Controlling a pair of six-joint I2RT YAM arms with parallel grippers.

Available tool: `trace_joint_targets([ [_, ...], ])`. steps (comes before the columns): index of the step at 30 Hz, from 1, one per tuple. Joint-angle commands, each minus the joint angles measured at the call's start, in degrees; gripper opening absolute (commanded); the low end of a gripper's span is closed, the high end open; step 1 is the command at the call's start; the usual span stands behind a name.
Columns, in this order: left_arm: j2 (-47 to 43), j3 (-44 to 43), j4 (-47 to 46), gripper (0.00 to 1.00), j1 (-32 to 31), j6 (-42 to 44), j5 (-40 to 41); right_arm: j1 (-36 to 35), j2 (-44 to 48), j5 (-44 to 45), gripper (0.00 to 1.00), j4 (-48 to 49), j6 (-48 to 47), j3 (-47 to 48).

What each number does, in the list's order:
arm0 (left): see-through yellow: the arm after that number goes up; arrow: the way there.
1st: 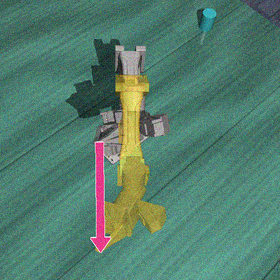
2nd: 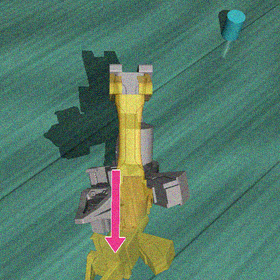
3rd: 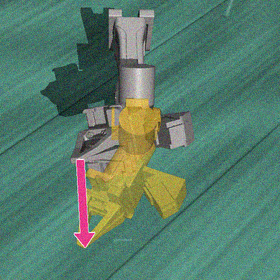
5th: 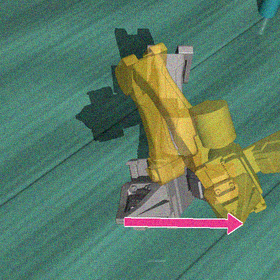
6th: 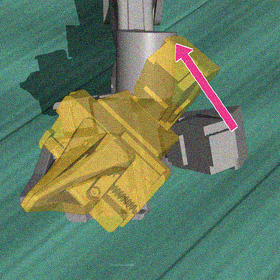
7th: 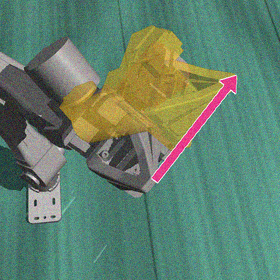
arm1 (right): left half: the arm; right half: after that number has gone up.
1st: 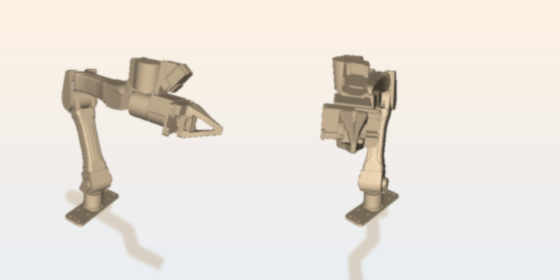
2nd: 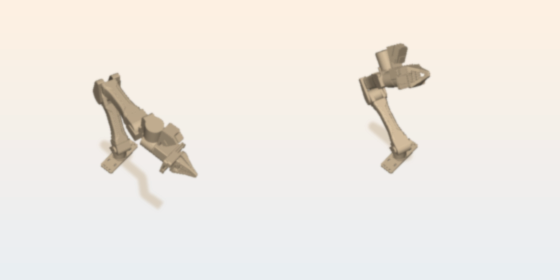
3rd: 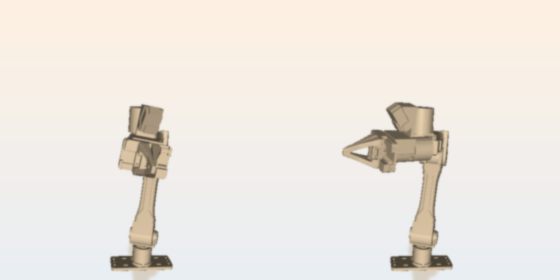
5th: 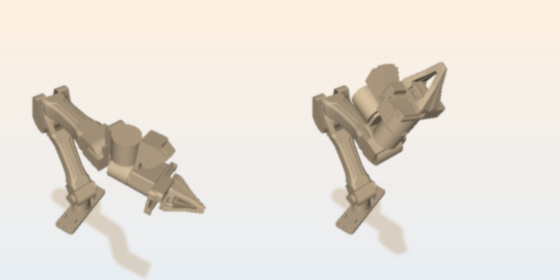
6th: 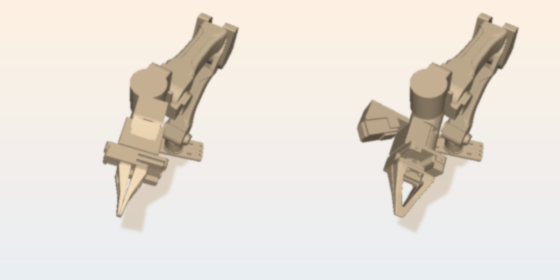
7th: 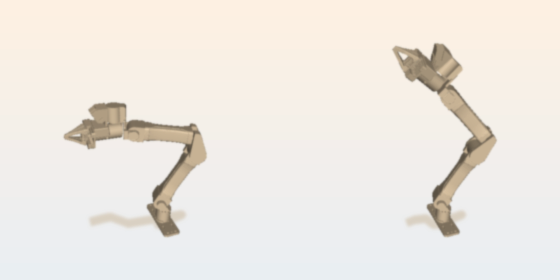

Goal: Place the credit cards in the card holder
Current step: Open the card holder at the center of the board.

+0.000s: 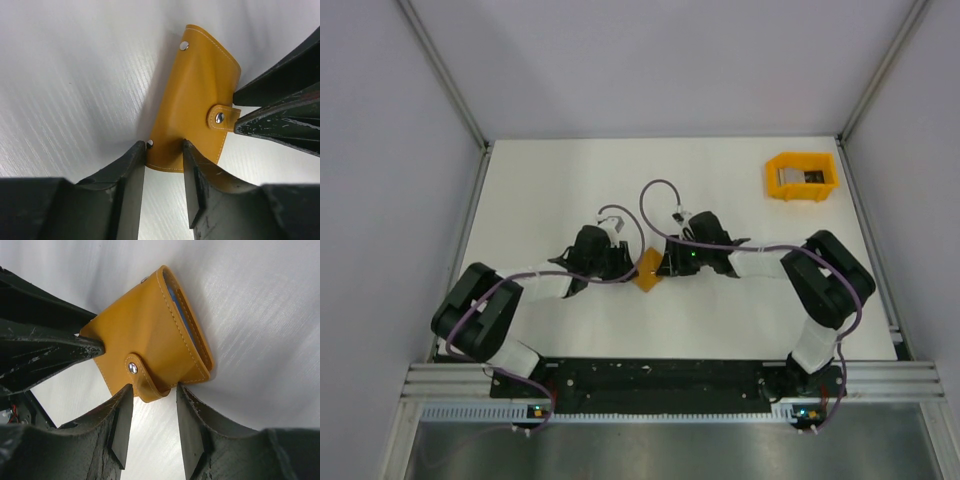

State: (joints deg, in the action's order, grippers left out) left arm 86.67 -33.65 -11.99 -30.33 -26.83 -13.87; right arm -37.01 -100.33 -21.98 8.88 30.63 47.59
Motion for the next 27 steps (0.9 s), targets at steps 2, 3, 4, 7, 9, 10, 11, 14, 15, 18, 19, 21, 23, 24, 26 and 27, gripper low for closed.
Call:
trace_joint_targets([
  [2,2.62,-0.8,-4.36,0.24,-0.17,1.07,-2.56,-1.48,1.37,-2.36,0.4,1.84,-0.31,-0.92],
  [3,2.97,-1.07,-4.19,0.17,-0.17,1.51,-2.57,-1.48,1.63,-2.8,0.4,1.66,-0.4,-0.84],
  [4,3.06,-1.33,-4.01,0.11,-0.17,1.95,-2.65,-1.48,1.72,-3.16,0.4,1.4,-0.66,-0.49],
  [7,3.24,-2.12,-2.87,0.0,-0.17,3.18,-2.13,-1.39,3.47,-2.37,0.41,-2.19,-2.15,0.66],
  [9,3.24,-2.65,-1.2,0.0,-0.17,4.85,-1.78,-0.52,6.36,-1.76,0.42,-4.22,-4.08,0.75],
  [10,3.15,-2.74,-0.59,0.0,-0.17,5.73,-1.78,0.27,7.68,-1.49,0.43,-5.18,-4.61,0.75],
  [11,3.06,-3.09,0.03,0.0,-0.17,6.52,-1.78,0.97,9.18,-1.75,0.43,-5.63,-5.4,0.75],
  [14,2.71,-3.35,0.91,0.0,-0.08,8.28,-2.13,2.47,11.04,-3.42,0.43,-6.6,-7.33,2.32],
  [15,2.71,-3.44,1.09,0.0,-0.08,8.46,-2.21,2.47,10.78,-4.47,0.43,-7.21,-8.21,3.29],
  [18,2.71,-4.14,1.53,0.0,-0.08,8.99,-2.74,2.47,6.57,-6.59,0.41,-8.71,-9.1,6.89],
  [19,2.71,-4.14,1.44,0.0,-0.08,9.16,-3.0,2.47,5.25,-6.67,0.41,-8.71,-9.01,7.25],
  [21,2.89,-4.41,1.35,0.0,-0.17,9.6,-3.36,2.39,3.05,-8.16,0.41,-8.01,-8.84,7.16],
  [23,2.89,-4.41,1.44,0.0,-0.17,9.95,-3.8,2.47,1.03,-10.45,0.4,-5.38,-7.26,6.81],
  [24,2.89,-4.32,1.18,0.0,-0.08,9.87,-3.88,2.3,-0.2,-10.98,0.4,-5.02,-7.08,6.72],
  [26,2.89,-4.23,1.26,0.0,-0.17,9.78,-3.89,1.77,-1.61,-10.2,0.39,-5.2,-6.9,6.29],
  [27,2.89,-4.15,1.18,0.0,-0.17,9.69,-3.89,1.68,-2.05,-9.84,0.39,-4.41,-6.64,5.59],
])
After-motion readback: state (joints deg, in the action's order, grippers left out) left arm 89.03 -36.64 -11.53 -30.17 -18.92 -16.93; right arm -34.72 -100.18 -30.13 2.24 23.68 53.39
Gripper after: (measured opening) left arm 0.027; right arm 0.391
